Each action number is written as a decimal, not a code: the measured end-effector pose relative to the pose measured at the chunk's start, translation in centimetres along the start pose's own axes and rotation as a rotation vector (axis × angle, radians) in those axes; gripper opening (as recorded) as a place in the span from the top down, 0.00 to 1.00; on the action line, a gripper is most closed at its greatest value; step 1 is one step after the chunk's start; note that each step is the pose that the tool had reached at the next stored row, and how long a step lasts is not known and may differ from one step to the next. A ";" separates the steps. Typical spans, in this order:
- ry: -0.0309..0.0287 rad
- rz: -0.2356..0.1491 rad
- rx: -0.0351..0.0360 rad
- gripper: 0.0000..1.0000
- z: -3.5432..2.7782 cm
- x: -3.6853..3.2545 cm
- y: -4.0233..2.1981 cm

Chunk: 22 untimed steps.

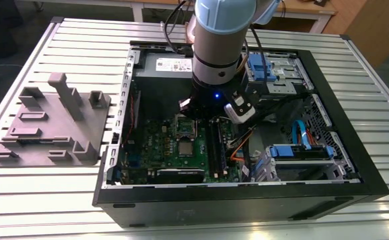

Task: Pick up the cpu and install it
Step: 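Close the cpu cover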

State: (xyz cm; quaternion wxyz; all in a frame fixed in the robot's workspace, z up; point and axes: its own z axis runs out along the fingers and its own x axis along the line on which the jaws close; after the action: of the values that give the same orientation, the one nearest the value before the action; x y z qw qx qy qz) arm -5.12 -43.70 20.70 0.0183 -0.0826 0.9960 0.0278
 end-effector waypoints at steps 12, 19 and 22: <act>-0.0009 0.000 0.0001 0.90 0.25 -0.42 1.64; -0.0027 0.000 0.0008 0.90 0.31 -0.27 1.71; -0.0031 -0.005 0.0006 0.90 0.38 -0.26 1.71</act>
State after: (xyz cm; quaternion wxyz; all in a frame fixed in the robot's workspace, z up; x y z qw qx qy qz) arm -5.13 -41.95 20.42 0.0200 -0.0849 0.9958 0.0276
